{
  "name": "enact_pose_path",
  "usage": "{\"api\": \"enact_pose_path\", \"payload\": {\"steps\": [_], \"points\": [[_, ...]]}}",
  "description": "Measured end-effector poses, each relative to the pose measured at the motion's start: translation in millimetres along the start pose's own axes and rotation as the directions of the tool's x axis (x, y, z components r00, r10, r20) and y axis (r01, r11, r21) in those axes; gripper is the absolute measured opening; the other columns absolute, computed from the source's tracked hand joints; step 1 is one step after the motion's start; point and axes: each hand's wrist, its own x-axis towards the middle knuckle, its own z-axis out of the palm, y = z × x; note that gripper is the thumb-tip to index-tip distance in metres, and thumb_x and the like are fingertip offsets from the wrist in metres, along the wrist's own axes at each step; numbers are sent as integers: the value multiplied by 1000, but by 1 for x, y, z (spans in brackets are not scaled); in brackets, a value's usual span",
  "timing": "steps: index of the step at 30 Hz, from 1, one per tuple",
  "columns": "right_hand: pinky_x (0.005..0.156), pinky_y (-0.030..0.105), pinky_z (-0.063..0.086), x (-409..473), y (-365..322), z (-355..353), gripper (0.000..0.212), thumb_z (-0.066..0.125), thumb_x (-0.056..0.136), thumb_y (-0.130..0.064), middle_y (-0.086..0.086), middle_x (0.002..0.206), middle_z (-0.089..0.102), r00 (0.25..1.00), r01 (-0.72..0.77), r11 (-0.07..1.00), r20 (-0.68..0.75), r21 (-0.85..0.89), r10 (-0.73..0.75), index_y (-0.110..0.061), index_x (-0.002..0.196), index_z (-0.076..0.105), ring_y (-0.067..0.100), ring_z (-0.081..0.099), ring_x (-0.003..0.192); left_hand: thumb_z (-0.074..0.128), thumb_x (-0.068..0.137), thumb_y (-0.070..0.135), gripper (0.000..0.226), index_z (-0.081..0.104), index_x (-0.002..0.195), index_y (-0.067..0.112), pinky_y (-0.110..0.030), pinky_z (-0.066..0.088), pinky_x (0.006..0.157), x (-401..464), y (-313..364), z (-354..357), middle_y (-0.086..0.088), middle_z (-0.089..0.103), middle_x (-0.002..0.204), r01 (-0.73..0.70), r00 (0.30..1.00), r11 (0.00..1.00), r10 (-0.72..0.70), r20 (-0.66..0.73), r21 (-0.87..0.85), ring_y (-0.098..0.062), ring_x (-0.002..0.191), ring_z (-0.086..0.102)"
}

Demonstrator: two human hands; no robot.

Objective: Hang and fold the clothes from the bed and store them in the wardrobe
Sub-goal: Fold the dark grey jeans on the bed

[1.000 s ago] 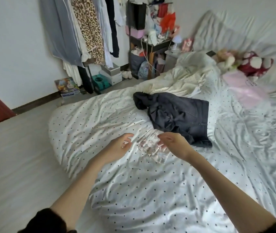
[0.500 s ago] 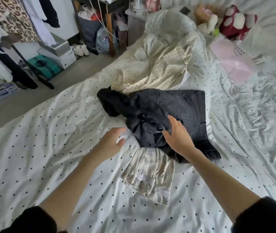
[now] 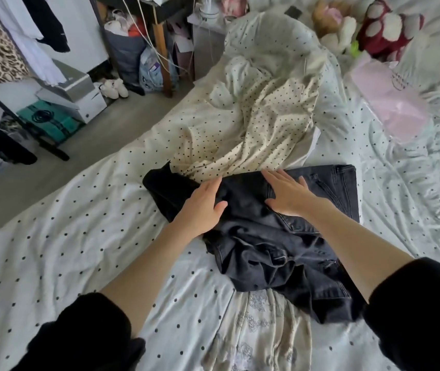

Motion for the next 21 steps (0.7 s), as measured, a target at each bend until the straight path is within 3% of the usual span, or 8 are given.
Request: {"api": "enact_pose_path", "payload": {"steps": [4,9,13,16,21], "points": [[116,49,2,5,4,-5,91,61,87,-21,1,159,5,999,28,999,36,33,-29,-21,151,-3,17,-4,146,51,96,25,55,31,146,13,-40,31,110,3,0,-1,-6,38,148,70,996,997,-72,-56,-41,-22,135,37],[116,43,14,-9,1,-12,77,69,80,-41,6,141,38,988,99,978,-95,-185,-118,-18,143,31,24,29,136,62,88,20,40,56,126,12,-33,45,91,-12,12,-18,-4,64,118,28,999,1000,-28,-18,4,-22,109,58],[115,38,13,-34,-1,-26,61,65,81,-48,0,133,49,974,100,959,-170,-263,-148,-23,134,48,20,38,131,60,86,16,28,60,114,14,-35,49,81,-41,23,-29,1,63,101,-22,1000,999,23,-13,50,-19,93,59],[110,36,19,-60,-3,-33,55,64,83,-47,-1,132,51,970,107,949,-176,-297,-165,-26,132,51,20,40,129,59,86,14,14,60,100,12,-32,45,76,-61,33,-35,5,54,90,-59,998,996,59,-11,66,-18,89,56],[107,34,21,-119,-1,-47,46,64,86,-39,-1,133,51,969,83,925,-188,-371,-163,-20,126,55,18,40,129,63,85,13,12,62,96,10,-32,45,77,-98,65,-51,1,59,92,-116,993,992,116,-7,52,-17,86,56]]}}
